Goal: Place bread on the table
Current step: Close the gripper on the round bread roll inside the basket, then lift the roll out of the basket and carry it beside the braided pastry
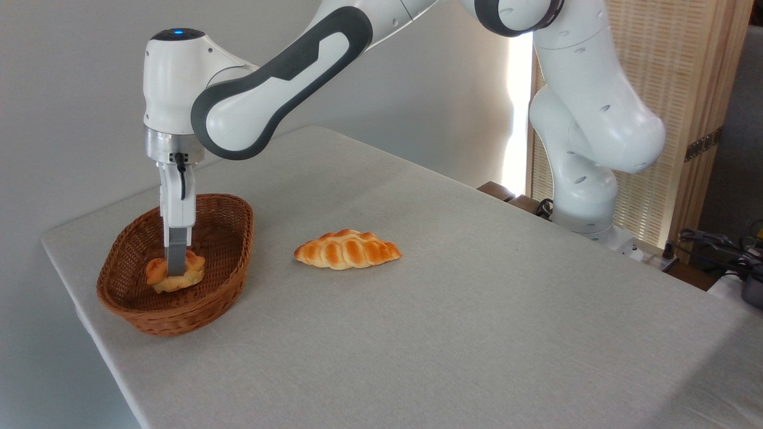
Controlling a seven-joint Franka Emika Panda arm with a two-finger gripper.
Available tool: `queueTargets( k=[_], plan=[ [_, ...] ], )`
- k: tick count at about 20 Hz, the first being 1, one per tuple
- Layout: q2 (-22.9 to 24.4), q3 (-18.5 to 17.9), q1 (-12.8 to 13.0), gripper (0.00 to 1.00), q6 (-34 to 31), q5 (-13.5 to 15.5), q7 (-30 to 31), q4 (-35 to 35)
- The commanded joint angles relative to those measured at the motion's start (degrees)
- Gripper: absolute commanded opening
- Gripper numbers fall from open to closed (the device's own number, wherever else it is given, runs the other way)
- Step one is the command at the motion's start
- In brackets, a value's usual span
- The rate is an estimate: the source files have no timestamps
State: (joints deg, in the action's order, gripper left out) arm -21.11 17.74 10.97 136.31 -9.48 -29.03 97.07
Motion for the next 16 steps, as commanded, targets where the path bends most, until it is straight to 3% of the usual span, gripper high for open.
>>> queueTargets(
  k=[1,5,8,11,14,16],
  plan=[
    [2.5,-0.2,0.0,0.23,0.0,-0.2,0.5,0.3],
    [5.6,-0.4,-0.4,0.24,-3.9,0.8,0.6,-0.4],
    [8.5,-1.1,-0.8,0.25,-8.5,6.6,0.0,-0.3],
    [11.9,-3.4,-0.7,0.29,-13.7,7.3,-1.2,-0.1],
    [15.3,-6.3,-0.6,0.42,-22.1,7.5,-7.2,0.0],
    [16.7,-7.8,-0.5,0.45,-26.2,7.5,-12.8,0.4]
  ],
)
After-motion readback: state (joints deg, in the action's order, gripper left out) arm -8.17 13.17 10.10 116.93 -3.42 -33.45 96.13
